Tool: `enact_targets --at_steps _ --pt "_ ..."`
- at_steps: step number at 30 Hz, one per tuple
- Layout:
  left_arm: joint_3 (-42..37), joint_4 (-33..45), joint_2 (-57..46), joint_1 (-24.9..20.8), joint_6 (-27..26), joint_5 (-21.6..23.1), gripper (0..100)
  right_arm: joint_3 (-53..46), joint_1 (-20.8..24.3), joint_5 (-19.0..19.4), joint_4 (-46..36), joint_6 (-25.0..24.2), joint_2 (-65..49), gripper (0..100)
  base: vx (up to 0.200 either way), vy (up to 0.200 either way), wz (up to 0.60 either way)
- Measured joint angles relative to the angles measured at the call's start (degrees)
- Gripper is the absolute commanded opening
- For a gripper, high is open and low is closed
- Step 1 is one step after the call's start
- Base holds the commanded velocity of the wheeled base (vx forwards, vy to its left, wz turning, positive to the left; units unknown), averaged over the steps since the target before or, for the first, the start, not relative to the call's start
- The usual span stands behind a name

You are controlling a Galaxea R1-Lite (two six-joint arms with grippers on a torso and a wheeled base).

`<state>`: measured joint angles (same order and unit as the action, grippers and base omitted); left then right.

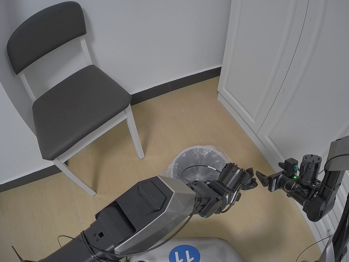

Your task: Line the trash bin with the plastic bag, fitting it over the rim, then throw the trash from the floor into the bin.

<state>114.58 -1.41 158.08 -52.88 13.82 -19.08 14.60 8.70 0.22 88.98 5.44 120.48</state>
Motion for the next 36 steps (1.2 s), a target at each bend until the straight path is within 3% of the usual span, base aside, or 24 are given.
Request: enact_targets --at_steps 4,11,23,36 --pt "0.05 0.02 0.28 -0.3 1.77 6.25 100 -0.11 0.02 -0.01 0.0 0.0 -0.05 100 0.0 0.0 0.0" --pt "0.02 0.63 2.76 -0.32 2.67 10.26 100 -0.35 0.44 -0.06 0.02 0.0 0.06 100 0.0 0.0 0.0" --pt "0.02 0.52 2.89 -1.55 3.36 9.67 100 -0.17 0.5 -0.06 0.0 0.0 0.99 100 0.0 0.0 0.0" --pt "0.02 4.34 -0.9 -8.25 7.74 6.55 100 -0.22 0.52 -0.06 0.0 -0.07 1.18 100 0.0 0.0 0.0"
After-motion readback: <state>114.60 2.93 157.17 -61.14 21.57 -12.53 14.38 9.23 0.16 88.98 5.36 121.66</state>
